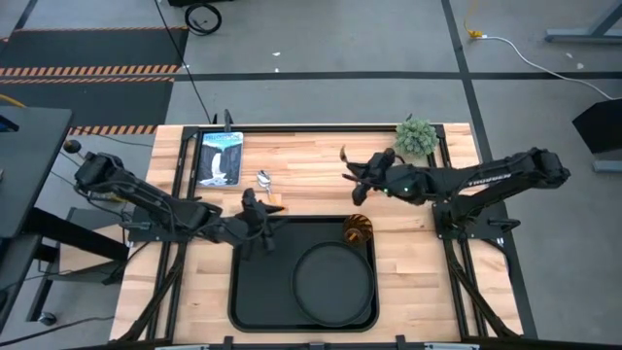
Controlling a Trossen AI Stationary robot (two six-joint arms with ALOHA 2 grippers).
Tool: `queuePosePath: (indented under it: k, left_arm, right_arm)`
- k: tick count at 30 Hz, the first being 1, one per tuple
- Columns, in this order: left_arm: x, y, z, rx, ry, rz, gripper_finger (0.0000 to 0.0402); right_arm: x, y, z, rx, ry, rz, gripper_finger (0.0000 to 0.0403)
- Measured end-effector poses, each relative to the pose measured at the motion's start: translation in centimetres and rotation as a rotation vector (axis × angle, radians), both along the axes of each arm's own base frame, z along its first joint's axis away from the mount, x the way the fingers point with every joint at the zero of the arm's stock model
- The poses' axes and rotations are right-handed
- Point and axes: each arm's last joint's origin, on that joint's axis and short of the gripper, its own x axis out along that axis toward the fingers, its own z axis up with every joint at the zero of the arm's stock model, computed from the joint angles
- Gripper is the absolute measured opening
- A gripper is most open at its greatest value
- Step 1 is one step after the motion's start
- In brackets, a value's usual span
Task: Pick and place plate/cup/fork/spoon on tray
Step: Put the orange fork on the black serving tray beside the black plate
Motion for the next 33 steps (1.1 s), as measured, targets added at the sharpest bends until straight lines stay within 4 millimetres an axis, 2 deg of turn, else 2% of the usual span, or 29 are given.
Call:
queuePosePath:
  k: [4, 10, 14, 17, 20, 25, 33]
  left_arm:
    - [1.7, 0.0, -0.6, 0.091, -0.044, 0.023, 0.0173]
    - [3.7, 0.1, -1.1, 0.206, -0.127, 0.087, 0.0173]
    - [5.3, 0.1, -0.4, 0.228, -0.144, 0.099, 0.0173]
    - [6.5, -0.2, 0.1, 0.241, -0.135, 0.067, 0.0173]
    - [7.4, -0.2, 0.8, 0.231, -0.109, 0.032, 0.0173]
    - [8.2, 0.1, 1.8, 0.156, -0.098, -0.028, 0.0173]
    - [8.5, 0.1, 2.4, 0.118, -0.129, -0.046, 0.0171]
  right_arm:
    - [1.8, 1.9, 0.3, -0.098, -0.110, 0.003, 0.0007]
    - [4.1, 4.1, -0.2, -0.207, -0.226, -0.039, 0.0007]
    - [5.4, 5.3, -1.4, -0.268, -0.258, -0.022, 0.0007]
    - [6.2, 6.2, -2.4, -0.324, -0.254, 0.073, 0.0007]
    - [6.5, 6.9, -3.1, -0.338, -0.245, 0.134, 0.0007]
    - [6.3, 8.3, -3.1, -0.386, -0.247, 0.261, 0.0007]
    - [6.0, 9.1, -2.9, -0.383, -0.264, 0.271, 0.0007]
